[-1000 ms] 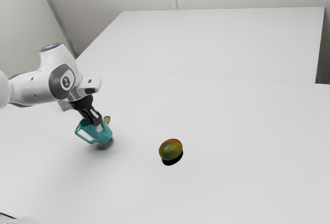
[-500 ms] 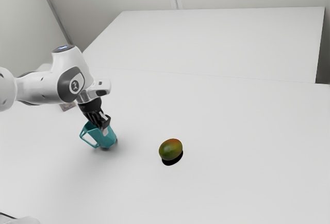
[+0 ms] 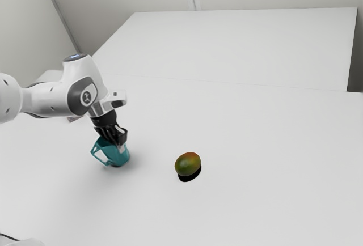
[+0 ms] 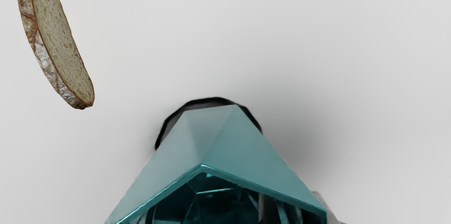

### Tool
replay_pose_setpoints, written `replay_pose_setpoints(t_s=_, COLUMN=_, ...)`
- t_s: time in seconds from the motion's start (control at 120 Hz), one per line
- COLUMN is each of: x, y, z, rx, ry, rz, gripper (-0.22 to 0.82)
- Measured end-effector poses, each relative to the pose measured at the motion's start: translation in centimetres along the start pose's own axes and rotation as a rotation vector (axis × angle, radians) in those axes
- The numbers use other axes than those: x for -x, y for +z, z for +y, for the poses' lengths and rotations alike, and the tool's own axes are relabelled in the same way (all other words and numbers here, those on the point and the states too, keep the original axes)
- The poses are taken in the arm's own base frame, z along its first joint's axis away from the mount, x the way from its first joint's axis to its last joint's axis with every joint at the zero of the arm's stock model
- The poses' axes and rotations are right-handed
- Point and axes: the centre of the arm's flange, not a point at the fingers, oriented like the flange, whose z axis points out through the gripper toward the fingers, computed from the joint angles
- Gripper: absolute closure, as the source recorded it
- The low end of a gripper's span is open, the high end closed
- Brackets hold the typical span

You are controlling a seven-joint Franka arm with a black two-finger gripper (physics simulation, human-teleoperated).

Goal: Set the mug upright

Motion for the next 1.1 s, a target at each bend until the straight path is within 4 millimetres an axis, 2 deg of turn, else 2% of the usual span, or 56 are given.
replay_pose_setpoints(t_s=0.092, x=-0.1, y=-0.3, z=0.3, rx=-0.005, ry=-0.004, rz=0.007, gripper=0.43)
replay_pose_setpoints(t_s=0.167, x=-0.1, y=-0.9, z=0.6, rx=-0.018, ry=-0.008, rz=0.017, gripper=0.3)
replay_pose_setpoints(t_s=0.358, x=0.0, y=-5.4, z=1.4, rx=-0.09, ry=-0.019, rz=0.063, gripper=0.12)
replay_pose_setpoints(t_s=0.617, x=-2.7, y=-15.0, z=4.6, rx=-0.117, ry=0.018, rz=0.124, gripper=0.04)
replay_pose_setpoints(t_s=0.708, x=-3.2, y=-18.3, z=5.3, rx=-0.115, ry=0.013, rz=0.142, gripper=0.02)
replay_pose_setpoints(t_s=0.85, x=-3.4, y=-22.7, z=7.4, rx=-0.086, ry=0.03, rz=0.163, gripper=0.01)
replay_pose_setpoints(t_s=0.933, x=-3.2, y=-24.4, z=7.4, rx=-0.055, ry=0.026, rz=0.162, gripper=0.01)
replay_pose_setpoints(t_s=1.017, x=-4.1, y=-26.8, z=6.6, rx=-0.066, ry=0.021, rz=0.165, gripper=0.01)
replay_pose_setpoints(t_s=1.1, x=-4.1, y=-28.0, z=6.0, rx=-0.086, ry=0.006, rz=0.151, gripper=0.0)
